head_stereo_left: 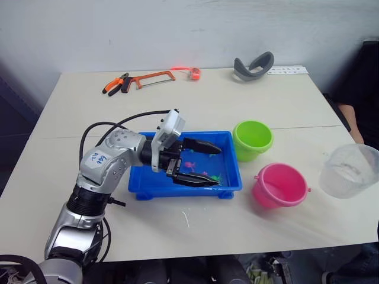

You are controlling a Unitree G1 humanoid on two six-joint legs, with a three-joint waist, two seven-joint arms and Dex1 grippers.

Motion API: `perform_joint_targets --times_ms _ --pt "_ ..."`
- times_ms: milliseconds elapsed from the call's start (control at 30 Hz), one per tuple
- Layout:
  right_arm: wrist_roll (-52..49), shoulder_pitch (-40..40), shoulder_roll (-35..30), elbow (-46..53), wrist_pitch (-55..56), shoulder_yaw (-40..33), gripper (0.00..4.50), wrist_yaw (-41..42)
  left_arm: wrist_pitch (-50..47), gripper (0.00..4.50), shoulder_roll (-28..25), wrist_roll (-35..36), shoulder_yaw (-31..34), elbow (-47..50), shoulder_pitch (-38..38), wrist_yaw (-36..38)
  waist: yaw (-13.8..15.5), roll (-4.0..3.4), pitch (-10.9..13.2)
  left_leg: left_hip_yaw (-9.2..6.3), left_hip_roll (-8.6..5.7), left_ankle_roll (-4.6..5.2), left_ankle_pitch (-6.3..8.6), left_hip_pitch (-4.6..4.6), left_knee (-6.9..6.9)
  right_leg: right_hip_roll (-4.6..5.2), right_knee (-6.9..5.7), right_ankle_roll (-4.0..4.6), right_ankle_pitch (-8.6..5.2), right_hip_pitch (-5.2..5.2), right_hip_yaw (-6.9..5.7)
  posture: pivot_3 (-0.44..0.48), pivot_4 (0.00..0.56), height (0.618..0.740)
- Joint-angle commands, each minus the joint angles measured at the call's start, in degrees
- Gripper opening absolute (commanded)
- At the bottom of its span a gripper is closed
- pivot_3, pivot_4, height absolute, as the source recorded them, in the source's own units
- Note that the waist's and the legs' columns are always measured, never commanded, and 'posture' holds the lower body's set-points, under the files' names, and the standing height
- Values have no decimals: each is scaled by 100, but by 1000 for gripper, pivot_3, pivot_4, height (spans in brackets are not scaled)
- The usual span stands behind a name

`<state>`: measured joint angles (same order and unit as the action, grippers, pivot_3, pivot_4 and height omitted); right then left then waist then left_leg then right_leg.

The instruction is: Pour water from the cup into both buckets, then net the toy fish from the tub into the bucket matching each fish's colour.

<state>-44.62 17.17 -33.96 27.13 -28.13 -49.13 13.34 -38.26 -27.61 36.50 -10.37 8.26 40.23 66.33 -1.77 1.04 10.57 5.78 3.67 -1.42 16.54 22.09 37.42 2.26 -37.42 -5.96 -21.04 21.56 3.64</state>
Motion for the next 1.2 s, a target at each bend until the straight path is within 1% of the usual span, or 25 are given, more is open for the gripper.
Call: perform_joint_targets --times_ms 33,167,267,500,833,1200 --pt "431 35 -239 504 100 183 28 58 174 4500 62 -78 -14 93 100 37 2 0 0 0 0 0 0 0 0 -1 0 0 0 0 0 0 150 740" --pt "1050 118 -407 751 185 542 28 160 206 4500 134 -124 -37 83 95 21 17 0 0 -3 0 -1 0 2 0 0 1 0 0 1 0 0 150 740" --pt "1387 114 -409 811 254 713 28 181 240 4500 158 -155 -40 70 96 31 24 0 0 -5 -1 0 0 6 2 3 2 -1 0 1 -1 0 150 740" --pt "2041 142 -390 770 600 791 28 442 286 4500 180 -209 -32 54 106 45 20 0 0 -3 -7 0 0 5 3 2 1 -1 0 1 -5 0 150 740" --pt "3216 131 -612 681 1448 997 28 887 376 4500 252 -279 -36 -67 170 80 19 0 0 -1 -11 0 0 3 5 0 0 -1 0 1 -7 0 150 740" --pt "4685 107 -818 677 2329 1415 28 1003 399 4500 279 -319 -32 -75 202 113 19 0 0 -1 -13 0 -1 3 11 0 -2 -1 0 1 -11 0 150 740"
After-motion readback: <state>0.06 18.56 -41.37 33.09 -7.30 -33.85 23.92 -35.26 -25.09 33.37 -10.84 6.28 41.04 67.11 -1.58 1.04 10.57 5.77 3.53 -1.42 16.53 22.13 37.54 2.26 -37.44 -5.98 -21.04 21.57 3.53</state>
